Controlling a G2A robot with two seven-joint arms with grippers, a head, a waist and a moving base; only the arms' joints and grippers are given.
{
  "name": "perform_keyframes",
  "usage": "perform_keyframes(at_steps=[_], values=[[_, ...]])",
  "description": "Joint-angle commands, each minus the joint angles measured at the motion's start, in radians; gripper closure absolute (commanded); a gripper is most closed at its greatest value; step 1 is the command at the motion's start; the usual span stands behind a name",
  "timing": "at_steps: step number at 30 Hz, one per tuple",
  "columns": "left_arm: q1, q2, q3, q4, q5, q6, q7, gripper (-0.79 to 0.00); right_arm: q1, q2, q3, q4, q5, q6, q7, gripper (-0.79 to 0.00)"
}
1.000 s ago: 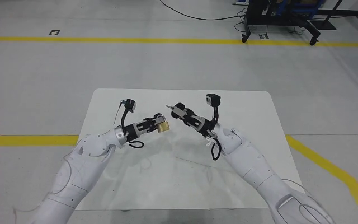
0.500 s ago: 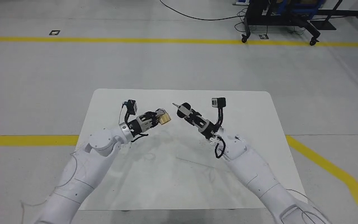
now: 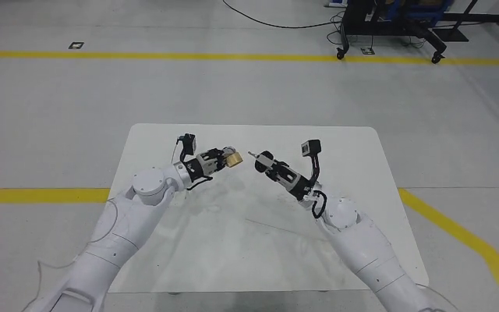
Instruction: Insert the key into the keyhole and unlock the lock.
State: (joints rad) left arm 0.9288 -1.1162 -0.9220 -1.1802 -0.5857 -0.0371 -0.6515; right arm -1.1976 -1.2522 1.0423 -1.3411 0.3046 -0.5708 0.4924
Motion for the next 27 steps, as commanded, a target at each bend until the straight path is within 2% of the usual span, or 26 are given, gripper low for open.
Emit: perform_keyframes(at_steps=[1,7,12,16,25,27], values=[[0.034,-0.002,-0.013,-0.009,-0.043,0.021,0.034,0.0,-0.005,-0.002,-0.009,-0.009,0.001,0.019,0.0,0.0],[0.087,-0.013,-0.042,-0.066,-0.156,0.076,0.144,0.0,-0.025,-0.008,-0.032,-0.086,-0.02,0.243,-0.062,0.0],[0.056,-0.021,-0.041,-0.081,-0.156,0.18,0.154,0.0,-0.089,0.003,-0.008,-0.223,-0.112,0.45,-0.137,0.0],[0.024,-0.027,-0.03,-0.083,-0.149,0.254,0.118,0.0,-0.14,0.01,-0.001,-0.332,-0.205,0.598,-0.193,0.0],[0.019,-0.027,-0.028,-0.082,-0.138,0.268,0.111,0.0,-0.146,0.011,0.0,-0.347,-0.208,0.616,-0.193,0.0],[0.014,-0.026,-0.018,-0.109,-0.087,0.252,0.1,0.0,-0.146,0.011,0.0,-0.347,-0.208,0.616,-0.193,0.0]])
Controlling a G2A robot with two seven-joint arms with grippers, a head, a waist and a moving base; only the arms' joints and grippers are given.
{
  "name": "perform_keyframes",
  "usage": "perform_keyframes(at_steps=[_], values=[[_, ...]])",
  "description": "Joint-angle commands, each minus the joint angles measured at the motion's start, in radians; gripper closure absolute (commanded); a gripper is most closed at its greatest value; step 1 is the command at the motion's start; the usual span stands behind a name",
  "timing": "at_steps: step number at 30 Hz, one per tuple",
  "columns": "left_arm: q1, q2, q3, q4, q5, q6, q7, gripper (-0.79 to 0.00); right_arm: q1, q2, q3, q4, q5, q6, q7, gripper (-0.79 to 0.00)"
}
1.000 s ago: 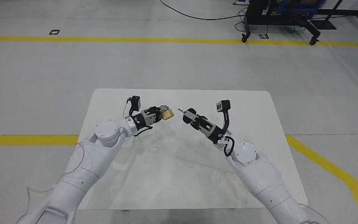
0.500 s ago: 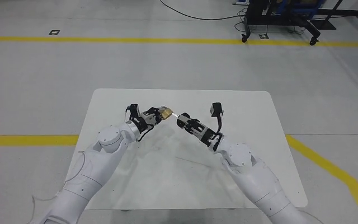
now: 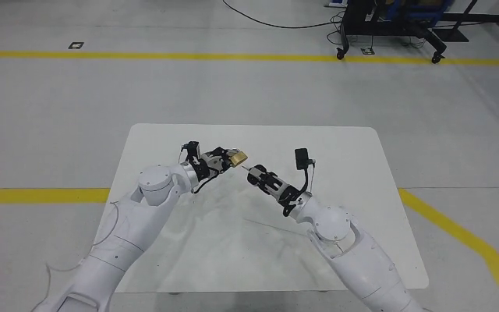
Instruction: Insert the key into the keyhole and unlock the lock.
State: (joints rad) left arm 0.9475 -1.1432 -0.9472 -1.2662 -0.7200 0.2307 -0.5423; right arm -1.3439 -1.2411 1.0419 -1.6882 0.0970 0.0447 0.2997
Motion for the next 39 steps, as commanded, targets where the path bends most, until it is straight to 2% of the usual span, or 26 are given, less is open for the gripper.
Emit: perform_keyframes(at_steps=[1,6,11,18,39], values=[[-0.01,0.001,0.001,-0.028,0.061,-0.029,-0.004,0.0,0.0,0.0,0.0,0.0,0.0,0.0,0.0,0.0],[-0.014,-0.005,-0.003,-0.019,0.088,-0.067,0.014,0.0,-0.014,-0.007,-0.008,-0.01,0.001,0.017,-0.063,0.0],[-0.014,-0.013,0.005,-0.013,0.1,-0.066,0.016,0.0,-0.034,-0.016,-0.016,-0.028,0.012,0.025,-0.15,0.0],[-0.018,-0.023,0.009,-0.011,0.117,-0.07,0.013,0.0,-0.023,-0.028,-0.035,-0.021,0.021,0.054,-0.181,0.0],[-0.008,-0.037,-0.015,-0.021,0.145,-0.05,-0.018,0.0,-0.018,-0.049,-0.031,-0.001,0.019,0.046,-0.225,0.0]])
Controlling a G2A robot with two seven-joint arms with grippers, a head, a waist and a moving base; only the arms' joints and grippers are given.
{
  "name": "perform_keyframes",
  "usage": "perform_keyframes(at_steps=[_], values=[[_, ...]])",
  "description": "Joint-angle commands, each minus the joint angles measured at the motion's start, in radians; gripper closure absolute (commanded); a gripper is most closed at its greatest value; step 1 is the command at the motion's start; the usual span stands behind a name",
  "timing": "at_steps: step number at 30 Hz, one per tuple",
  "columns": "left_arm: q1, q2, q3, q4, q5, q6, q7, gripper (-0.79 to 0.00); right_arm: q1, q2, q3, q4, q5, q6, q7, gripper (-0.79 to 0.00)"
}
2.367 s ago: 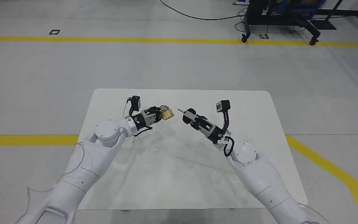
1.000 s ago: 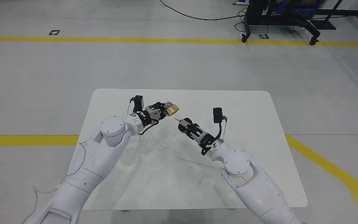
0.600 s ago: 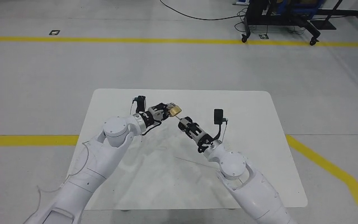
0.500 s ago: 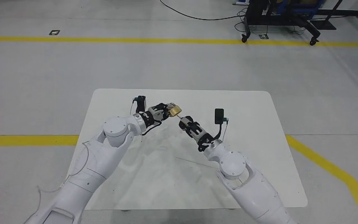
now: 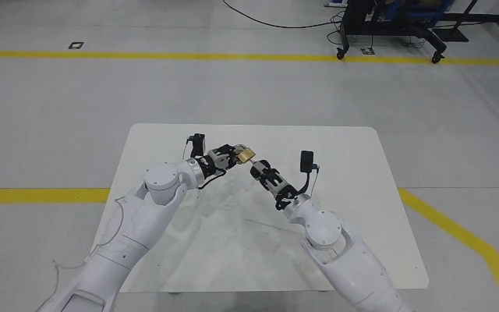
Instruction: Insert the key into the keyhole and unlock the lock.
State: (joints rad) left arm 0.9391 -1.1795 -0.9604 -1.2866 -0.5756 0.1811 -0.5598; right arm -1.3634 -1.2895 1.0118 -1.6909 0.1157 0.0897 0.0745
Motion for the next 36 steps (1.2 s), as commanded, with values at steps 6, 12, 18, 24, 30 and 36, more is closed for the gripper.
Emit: perform_keyframes(at_steps=[6,12,18,24,30,36], values=[[0.003,-0.005,-0.007,0.0,0.004,0.002,-0.01,0.0,0.018,-0.009,-0.011,0.017,-0.023,0.025,-0.024,0.0],[0.001,-0.008,-0.009,0.001,0.026,0.006,-0.019,0.0,0.038,-0.019,-0.021,0.038,-0.022,0.038,-0.033,0.0],[0.001,-0.01,-0.015,0.005,0.04,0.009,-0.027,0.0,0.048,-0.027,-0.023,0.052,-0.02,0.039,-0.041,-0.573],[0.002,-0.014,-0.023,0.013,0.045,0.011,-0.023,0.0,0.037,-0.03,-0.008,0.033,-0.022,0.04,-0.049,-0.785],[0.005,-0.017,-0.036,0.017,0.042,0.024,-0.005,0.0,0.0,-0.027,0.035,-0.022,-0.004,0.021,-0.047,-0.785],[0.013,-0.021,-0.047,0.016,0.018,0.029,-0.011,0.0,-0.048,-0.023,0.1,-0.098,0.103,-0.043,0.005,-0.785]])
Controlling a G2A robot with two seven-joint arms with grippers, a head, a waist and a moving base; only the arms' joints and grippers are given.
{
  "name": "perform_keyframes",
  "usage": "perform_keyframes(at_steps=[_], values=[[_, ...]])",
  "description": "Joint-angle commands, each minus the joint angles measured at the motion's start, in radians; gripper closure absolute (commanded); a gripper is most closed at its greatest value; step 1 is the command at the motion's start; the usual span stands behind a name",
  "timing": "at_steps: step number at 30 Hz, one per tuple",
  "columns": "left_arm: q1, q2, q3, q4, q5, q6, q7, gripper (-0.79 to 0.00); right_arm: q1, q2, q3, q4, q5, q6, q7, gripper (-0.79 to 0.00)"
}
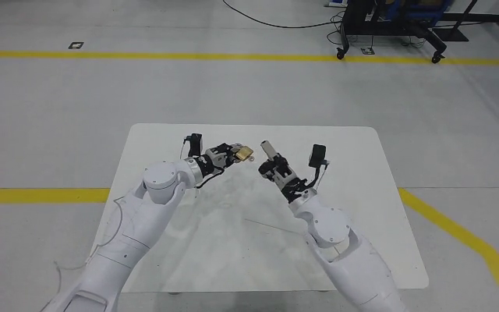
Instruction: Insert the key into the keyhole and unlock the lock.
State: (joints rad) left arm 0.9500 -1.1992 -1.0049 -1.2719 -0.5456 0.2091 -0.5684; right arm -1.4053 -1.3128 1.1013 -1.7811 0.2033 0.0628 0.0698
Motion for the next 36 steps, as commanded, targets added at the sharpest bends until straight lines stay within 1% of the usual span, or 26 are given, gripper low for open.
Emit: perform_keyframes(at_steps=[1,2,4,9,13,17,23,26,30,33,36], values=[[0.003,-0.002,-0.005,0.003,-0.023,0.004,-0.005,0.0,-0.013,0.001,0.019,-0.018,0.04,-0.041,0.022,-0.382],[0.003,-0.003,-0.005,0.006,-0.027,0.013,-0.005,0.0,-0.018,0.001,0.025,-0.02,0.054,-0.061,0.04,0.0],[0.006,-0.006,-0.012,0.02,-0.068,0.048,-0.014,0.0,-0.023,0.004,0.035,-0.02,0.057,-0.091,0.084,0.0],[0.001,-0.014,-0.02,0.06,-0.182,0.143,-0.064,0.0,-0.017,0.002,0.04,0.001,0.158,-0.133,0.182,0.0],[0.006,-0.024,-0.026,0.069,-0.28,0.142,-0.111,0.0,-0.004,0.002,0.033,0.021,0.156,-0.181,0.239,0.0],[0.006,-0.033,-0.032,0.088,-0.358,0.146,-0.137,0.0,-0.004,0.004,0.027,0.027,0.1,-0.224,0.261,0.0],[-0.003,-0.035,-0.029,0.094,-0.34,0.152,-0.144,0.0,0.003,0.004,0.008,0.058,0.008,-0.216,0.255,0.0],[-0.004,-0.036,-0.03,0.095,-0.337,0.155,-0.148,0.0,0.02,0.004,-0.018,0.084,-0.141,-0.189,0.211,0.0],[-0.004,-0.037,-0.036,0.097,-0.341,0.154,-0.154,0.0,0.032,-0.003,-0.045,0.111,-0.18,-0.184,0.175,0.0],[-0.003,-0.037,-0.038,0.096,-0.341,0.154,-0.157,0.0,0.038,-0.006,-0.046,0.123,-0.171,-0.186,0.159,0.0],[-0.004,-0.037,-0.04,0.092,-0.325,0.142,-0.153,0.0,0.034,-0.007,-0.032,0.107,-0.137,-0.197,0.146,0.0]])
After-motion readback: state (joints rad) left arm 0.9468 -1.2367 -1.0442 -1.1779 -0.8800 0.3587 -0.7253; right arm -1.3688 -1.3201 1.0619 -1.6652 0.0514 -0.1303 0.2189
